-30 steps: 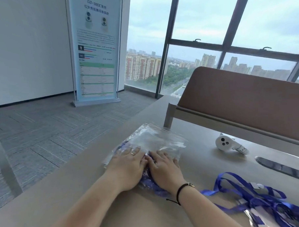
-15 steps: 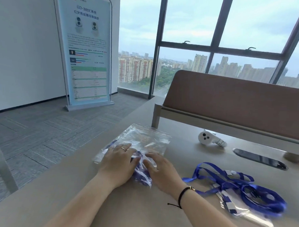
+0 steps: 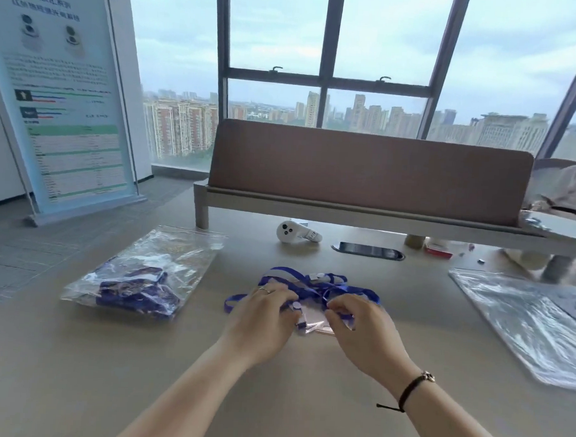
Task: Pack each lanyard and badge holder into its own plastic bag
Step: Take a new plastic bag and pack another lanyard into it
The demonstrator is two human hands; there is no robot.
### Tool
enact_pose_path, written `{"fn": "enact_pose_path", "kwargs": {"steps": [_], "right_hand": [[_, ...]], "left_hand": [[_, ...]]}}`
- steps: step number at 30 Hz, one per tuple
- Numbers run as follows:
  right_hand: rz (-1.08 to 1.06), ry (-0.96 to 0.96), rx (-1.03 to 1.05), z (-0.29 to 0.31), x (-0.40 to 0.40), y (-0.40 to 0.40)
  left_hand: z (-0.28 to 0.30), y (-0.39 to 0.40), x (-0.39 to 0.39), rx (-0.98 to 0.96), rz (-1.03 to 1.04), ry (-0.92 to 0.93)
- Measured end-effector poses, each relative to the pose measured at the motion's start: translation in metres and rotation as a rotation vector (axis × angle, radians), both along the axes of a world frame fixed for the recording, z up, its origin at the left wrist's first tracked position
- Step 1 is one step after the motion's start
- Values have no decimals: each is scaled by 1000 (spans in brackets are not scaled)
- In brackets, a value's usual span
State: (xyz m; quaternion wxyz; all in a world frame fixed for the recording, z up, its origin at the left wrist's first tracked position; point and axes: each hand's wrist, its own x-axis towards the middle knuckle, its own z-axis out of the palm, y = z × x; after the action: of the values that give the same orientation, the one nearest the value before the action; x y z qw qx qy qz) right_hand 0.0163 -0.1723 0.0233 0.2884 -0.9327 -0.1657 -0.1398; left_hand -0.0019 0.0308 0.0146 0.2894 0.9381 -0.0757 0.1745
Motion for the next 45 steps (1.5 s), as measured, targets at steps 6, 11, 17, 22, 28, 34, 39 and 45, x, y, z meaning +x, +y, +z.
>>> {"fn": "enact_pose_path", "kwargs": {"steps": [6, 11, 17, 22, 28, 34, 39, 45], "right_hand": [[-49, 104, -117, -25, -10, -47], [43, 116, -290, -33, -13, -46], [88, 122, -294, -38, -11, -48], [94, 105, -253, -38, -7, -50], [79, 47, -98, -33, -8, -47], [212, 118, 117, -22, -21, -42], [150, 48, 163, -23, -20, -47], [50, -51, 512, 1, -27, -52]], "left_hand": [[-9, -47, 0, 139, -47, -3], [-31, -44, 1, 159, -75, 27], [-39, -30, 2, 75, -3, -20], [-39, -34, 2, 25, 24, -56], [-22, -42, -13, -281, -31, -84], [5, -55, -35, -800, -461, 337], [17, -42, -37, -1179, -609, 465], [16, -29, -27, -959, -344, 411]]}}
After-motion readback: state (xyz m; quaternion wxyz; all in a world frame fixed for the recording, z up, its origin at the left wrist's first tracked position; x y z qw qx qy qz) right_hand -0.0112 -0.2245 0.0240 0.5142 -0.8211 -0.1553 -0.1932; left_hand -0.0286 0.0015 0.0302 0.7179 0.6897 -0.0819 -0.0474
